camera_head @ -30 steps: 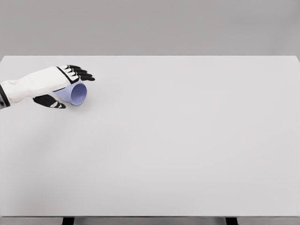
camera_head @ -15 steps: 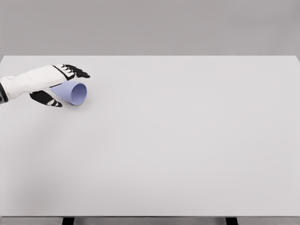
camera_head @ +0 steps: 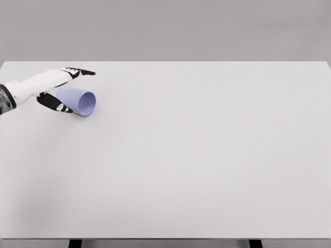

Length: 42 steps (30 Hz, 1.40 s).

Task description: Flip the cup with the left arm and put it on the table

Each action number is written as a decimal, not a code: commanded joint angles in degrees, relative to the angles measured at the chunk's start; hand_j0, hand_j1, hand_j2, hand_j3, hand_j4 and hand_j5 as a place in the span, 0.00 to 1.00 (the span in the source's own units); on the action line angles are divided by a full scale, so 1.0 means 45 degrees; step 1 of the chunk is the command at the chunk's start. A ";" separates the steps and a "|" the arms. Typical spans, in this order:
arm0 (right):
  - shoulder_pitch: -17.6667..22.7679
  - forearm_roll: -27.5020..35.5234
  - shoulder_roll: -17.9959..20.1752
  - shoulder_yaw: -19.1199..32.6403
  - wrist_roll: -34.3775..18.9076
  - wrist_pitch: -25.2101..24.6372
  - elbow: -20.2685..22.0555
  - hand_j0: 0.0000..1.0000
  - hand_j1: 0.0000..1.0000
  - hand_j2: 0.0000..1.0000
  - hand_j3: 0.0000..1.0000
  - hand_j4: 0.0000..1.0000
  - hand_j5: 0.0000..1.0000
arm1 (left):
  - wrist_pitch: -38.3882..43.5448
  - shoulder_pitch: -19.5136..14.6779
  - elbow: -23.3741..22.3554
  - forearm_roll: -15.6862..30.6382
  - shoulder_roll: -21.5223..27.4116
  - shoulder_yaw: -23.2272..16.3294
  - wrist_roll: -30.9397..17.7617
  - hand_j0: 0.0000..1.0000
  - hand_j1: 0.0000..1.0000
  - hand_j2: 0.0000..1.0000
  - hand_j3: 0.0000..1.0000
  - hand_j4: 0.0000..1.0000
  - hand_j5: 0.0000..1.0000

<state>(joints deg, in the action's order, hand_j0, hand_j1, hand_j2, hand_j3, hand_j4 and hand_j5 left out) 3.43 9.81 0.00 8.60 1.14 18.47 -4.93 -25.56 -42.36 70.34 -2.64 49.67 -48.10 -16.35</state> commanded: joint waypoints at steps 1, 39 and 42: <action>0.0000 0.0009 0.0000 0.0003 0.0001 -0.0003 0.0002 1.00 1.00 1.00 1.00 1.00 1.00 | 0.0270 -0.0019 -0.0453 0.0177 -0.0373 -0.0013 -0.0253 1.00 1.00 1.00 1.00 1.00 1.00; 0.0000 0.0009 0.0000 0.0003 -0.0018 -0.0003 0.0002 1.00 1.00 1.00 1.00 1.00 1.00 | 0.0739 -0.0508 -0.2544 -0.0644 -0.1584 -0.0423 -0.0625 1.00 1.00 1.00 1.00 1.00 1.00; 0.0000 0.0009 0.0000 0.0003 0.0001 -0.0003 0.0002 1.00 1.00 1.00 1.00 1.00 1.00 | 0.0739 -0.0508 -0.2564 -0.0644 -0.1584 -0.0423 -0.0625 1.00 1.00 1.00 1.00 1.00 1.00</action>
<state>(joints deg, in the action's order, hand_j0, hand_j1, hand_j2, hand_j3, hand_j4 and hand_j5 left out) 3.43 9.81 0.00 8.60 1.14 18.46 -4.93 -22.32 -44.65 59.04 -5.68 42.72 -50.09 -19.18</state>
